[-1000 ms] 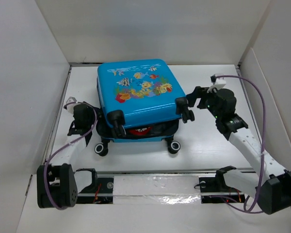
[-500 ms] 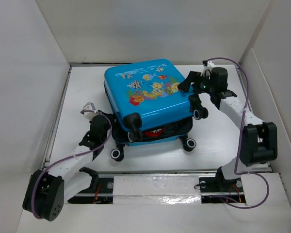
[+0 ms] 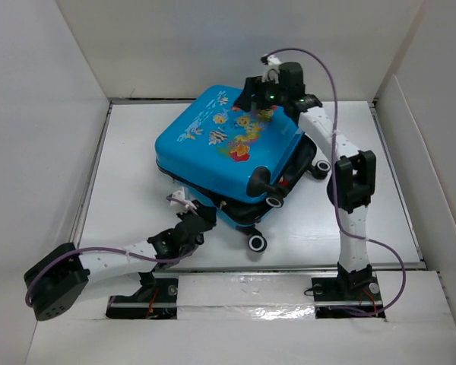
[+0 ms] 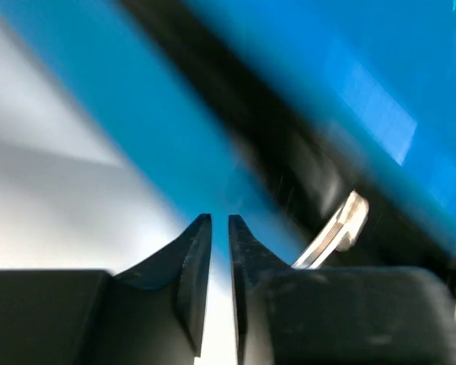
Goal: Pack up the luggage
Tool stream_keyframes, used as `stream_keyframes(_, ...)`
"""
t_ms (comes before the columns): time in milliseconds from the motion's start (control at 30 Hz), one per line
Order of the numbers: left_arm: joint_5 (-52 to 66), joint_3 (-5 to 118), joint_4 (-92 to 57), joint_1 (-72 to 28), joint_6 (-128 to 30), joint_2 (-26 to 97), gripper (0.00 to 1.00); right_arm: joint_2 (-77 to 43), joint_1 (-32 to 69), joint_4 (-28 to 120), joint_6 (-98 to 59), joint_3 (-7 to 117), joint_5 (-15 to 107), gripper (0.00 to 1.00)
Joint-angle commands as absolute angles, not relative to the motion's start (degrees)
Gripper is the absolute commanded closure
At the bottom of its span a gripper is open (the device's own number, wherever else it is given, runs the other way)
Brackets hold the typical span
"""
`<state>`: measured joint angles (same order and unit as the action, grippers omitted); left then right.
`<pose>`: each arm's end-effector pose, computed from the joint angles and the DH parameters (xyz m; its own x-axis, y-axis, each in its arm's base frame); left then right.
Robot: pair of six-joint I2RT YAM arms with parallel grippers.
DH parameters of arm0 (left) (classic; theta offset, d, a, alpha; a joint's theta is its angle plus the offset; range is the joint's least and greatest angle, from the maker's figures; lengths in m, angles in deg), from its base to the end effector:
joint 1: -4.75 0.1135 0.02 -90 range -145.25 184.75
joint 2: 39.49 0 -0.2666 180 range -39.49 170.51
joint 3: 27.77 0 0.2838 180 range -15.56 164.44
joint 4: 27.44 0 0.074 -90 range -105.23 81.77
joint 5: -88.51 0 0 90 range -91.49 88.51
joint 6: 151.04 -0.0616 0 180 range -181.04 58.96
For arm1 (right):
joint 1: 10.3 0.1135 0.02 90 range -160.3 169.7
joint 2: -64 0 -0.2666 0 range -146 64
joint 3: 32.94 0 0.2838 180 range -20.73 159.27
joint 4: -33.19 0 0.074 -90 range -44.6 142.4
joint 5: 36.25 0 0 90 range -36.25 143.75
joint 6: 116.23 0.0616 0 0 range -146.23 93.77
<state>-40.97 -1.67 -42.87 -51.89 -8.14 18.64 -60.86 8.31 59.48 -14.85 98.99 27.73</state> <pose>0.1627 -0.1758 0.1547 -0.3417 -0.6005 -0.7229 0.0615 0.7533 -0.6548 0.5374 0.2095 0.3246 -0.4399 0.0390 -0.8972 -0.6044 0.7260 0.3279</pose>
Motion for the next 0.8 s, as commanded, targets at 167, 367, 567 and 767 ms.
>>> stream_keyframes(167, -29.6, -1.3, -45.5, -55.5, -9.4, 21.9, 0.81, -39.4, 12.0, 59.8, -13.0, 83.9, 29.6, 0.05)
stream_keyframes(367, -35.2, -1.2, -40.8, -57.9, -12.6, 13.2, 0.8, -13.3, 7.4, 41.5, -10.1, 49.5, 47.2, 0.62)
stream_keyframes(567, -38.9, -0.8, -34.2, -59.2, -17.0, -0.5, 0.57, 3.1, 2.5, 40.1, -6.3, 29.6, 53.5, 0.96)
stream_keyframes(767, -44.3, 3.1, -31.1, -59.2, -21.7, -7.5, 0.52, 11.6, -0.1, 44.5, -4.8, 21.0, 60.4, 0.87)
